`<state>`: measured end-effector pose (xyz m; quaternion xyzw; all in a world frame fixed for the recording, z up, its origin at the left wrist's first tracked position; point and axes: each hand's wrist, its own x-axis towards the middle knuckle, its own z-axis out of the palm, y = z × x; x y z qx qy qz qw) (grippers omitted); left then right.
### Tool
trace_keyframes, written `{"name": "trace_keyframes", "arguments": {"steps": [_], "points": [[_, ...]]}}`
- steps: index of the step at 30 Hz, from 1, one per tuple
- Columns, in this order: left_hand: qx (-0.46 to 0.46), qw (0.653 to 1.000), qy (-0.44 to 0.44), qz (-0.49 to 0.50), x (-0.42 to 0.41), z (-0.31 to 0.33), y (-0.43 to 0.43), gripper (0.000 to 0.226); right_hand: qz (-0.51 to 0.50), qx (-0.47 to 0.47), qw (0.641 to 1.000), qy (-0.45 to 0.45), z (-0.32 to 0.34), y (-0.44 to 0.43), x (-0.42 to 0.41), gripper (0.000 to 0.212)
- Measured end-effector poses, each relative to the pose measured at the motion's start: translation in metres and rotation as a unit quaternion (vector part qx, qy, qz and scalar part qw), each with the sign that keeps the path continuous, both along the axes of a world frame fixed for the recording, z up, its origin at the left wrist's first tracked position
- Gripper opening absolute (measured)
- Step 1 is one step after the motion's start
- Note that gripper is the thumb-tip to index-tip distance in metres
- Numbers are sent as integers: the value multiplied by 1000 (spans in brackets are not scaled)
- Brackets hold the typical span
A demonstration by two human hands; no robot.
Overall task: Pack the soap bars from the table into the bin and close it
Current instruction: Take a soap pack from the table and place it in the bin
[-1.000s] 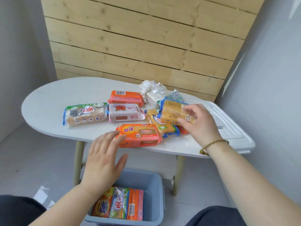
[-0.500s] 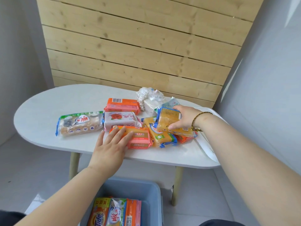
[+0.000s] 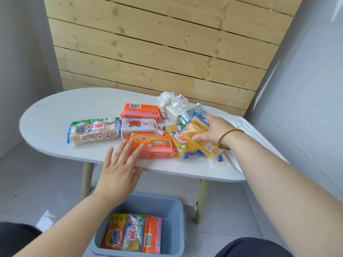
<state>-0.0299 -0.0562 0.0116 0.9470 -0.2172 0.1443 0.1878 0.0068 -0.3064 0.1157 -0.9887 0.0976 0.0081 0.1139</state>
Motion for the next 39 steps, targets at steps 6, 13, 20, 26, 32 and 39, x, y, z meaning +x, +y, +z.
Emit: {"name": "trace_keyframes", "arguments": {"steps": [6,13,20,26,32,39], "points": [[-38,997,-61,6,-34,-22,20,53,10,138,989,-59,2,18,-46,55],[48,994,98,21,-38,-77,40,65,78,217,970,75,-41,62,-104,37],[173,933,315,-25,-45,-136,54,99,-16,135,960,246,-155,72,-90,33],[230,903,360,-39,-36,-167,50,102,-135,109,952,253,-230,68,-74,67],[196,890,412,5,-29,-200,54,99,-109,50,966,230,-282,79,-65,71],[180,890,418,3,-26,-214,57,101,-107,0,960,258,-308,93,-62,77]]}}
